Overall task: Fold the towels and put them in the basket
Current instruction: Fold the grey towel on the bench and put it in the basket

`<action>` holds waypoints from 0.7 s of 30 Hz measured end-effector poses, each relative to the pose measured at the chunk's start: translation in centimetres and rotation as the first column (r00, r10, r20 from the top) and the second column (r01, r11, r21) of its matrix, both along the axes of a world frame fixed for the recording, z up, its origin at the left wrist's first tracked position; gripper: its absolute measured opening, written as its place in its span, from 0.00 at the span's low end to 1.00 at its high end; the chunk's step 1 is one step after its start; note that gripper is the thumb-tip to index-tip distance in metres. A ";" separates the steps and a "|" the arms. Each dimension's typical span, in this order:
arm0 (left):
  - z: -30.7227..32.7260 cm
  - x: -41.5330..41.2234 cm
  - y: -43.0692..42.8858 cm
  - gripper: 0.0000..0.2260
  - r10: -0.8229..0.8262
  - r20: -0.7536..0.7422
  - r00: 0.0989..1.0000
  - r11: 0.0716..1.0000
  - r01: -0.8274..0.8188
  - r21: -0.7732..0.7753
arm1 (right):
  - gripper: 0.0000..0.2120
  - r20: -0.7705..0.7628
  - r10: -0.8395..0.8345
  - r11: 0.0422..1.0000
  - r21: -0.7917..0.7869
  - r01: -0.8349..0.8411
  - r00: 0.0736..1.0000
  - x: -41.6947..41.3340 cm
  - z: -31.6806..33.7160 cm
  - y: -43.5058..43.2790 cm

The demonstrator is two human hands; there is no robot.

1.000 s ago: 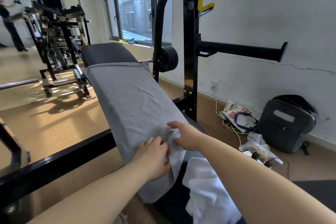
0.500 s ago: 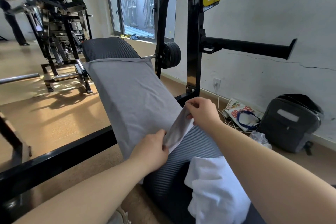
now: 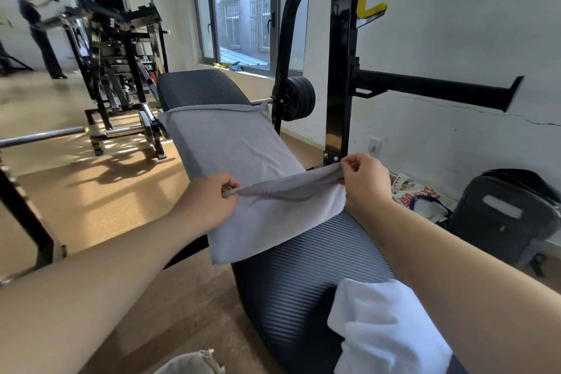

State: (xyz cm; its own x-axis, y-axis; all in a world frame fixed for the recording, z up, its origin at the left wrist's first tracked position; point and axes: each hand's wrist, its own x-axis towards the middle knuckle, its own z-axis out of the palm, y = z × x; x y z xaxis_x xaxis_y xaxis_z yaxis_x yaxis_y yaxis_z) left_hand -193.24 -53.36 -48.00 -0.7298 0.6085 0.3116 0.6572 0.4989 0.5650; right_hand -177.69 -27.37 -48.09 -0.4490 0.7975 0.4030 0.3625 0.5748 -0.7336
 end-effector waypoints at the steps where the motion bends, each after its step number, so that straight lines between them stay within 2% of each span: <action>1: 0.3 -0.6 -0.4 0.07 0.015 -0.008 1.000 1.000 -0.015 0.009 | 0.08 -0.002 -0.009 1.000 0.006 0.009 1.000 -0.3 0.2 0.0; 6: 1.6 -4.0 -2.0 0.04 0.060 -0.058 0.997 0.993 -0.054 0.105 | 0.10 -0.029 -0.017 1.000 0.026 0.017 0.999 -2.7 1.3 0.3; 10: 2.2 -6.8 -2.4 0.08 0.096 -0.054 0.994 0.980 -0.085 0.181 | 0.11 -0.031 -0.005 0.998 0.059 0.007 1.000 -5.4 2.4 0.6; 21: 3.4 -14.5 -2.5 0.10 0.190 -0.044 0.981 0.911 -0.159 0.380 | 0.12 -0.117 0.050 0.995 0.094 -0.039 0.992 -15.2 5.4 0.9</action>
State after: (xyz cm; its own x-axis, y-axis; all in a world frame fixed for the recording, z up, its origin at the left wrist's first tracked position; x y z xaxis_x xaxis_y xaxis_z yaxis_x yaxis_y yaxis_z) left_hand -207.74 -55.90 -44.56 -0.7778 0.3021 0.5512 0.6285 0.3723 0.6829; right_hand -192.86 -26.51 -42.67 -0.4278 0.7351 0.5260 0.2483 0.6551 -0.7135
